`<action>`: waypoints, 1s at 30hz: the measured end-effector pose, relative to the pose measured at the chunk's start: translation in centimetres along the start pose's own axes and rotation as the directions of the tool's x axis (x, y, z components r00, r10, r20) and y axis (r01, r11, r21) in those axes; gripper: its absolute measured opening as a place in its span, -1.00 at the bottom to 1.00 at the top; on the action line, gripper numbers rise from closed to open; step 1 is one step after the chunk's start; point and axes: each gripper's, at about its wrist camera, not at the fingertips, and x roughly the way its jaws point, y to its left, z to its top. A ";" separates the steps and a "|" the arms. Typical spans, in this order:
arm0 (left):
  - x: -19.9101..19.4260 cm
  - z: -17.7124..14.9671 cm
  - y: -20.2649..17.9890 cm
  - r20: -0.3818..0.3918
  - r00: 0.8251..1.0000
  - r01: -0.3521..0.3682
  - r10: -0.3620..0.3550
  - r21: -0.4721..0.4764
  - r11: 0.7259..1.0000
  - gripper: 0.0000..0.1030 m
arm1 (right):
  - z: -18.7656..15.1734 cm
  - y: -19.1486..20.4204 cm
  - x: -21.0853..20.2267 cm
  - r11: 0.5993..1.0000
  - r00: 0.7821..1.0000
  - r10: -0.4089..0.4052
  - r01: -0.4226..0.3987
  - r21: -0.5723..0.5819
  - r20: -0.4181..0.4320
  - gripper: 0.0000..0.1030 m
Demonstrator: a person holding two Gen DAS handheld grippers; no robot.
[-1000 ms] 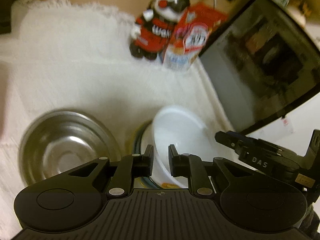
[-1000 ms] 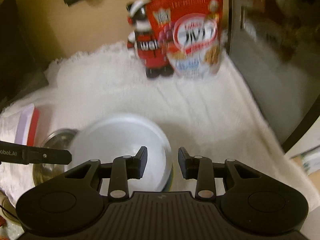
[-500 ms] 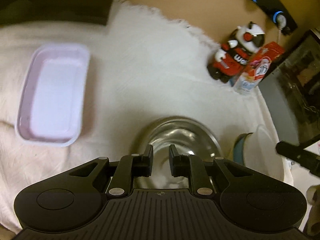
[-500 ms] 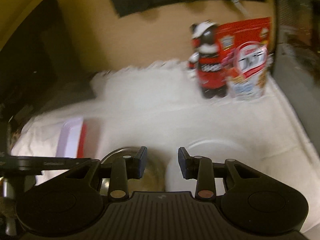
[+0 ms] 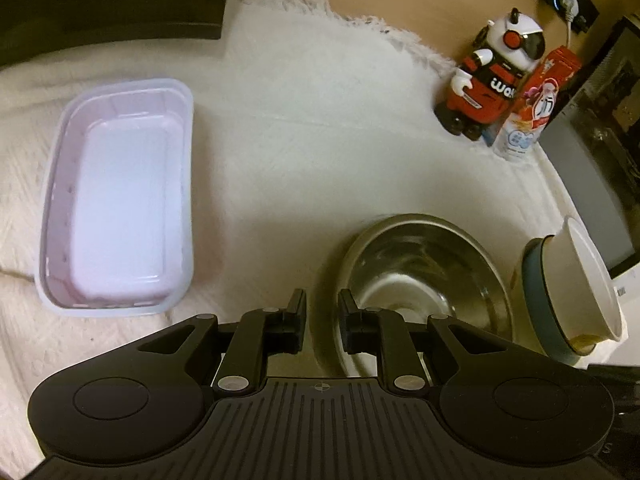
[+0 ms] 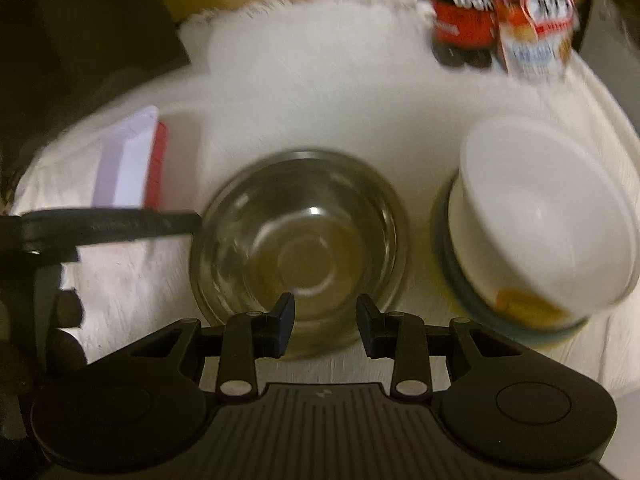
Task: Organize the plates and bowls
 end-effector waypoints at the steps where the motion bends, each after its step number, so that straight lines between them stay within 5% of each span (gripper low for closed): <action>1: 0.2 0.0 0.1 -0.008 1.000 -0.004 0.004 0.005 1.000 -0.61 | -0.2 -0.1 0.2 1.000 1.000 -0.002 0.002 0.020 -0.004 -0.35; 13: 3.7 0.3 0.0 -0.106 0.993 0.044 -0.044 0.000 0.999 -0.40 | -1.5 -1.8 2.6 0.985 1.000 -0.016 0.016 0.170 -0.002 -0.17; 21: 4.9 0.5 0.8 -0.154 0.983 0.092 -0.101 -0.068 0.993 -0.45 | -1.7 -1.3 3.2 0.991 0.999 -0.030 0.028 0.130 0.013 -0.09; 30: 5.4 1.1 1.0 -0.121 0.988 0.088 -0.096 -0.068 0.994 -0.43 | -1.2 -0.3 3.6 0.994 0.998 -0.061 0.058 0.096 0.027 -0.08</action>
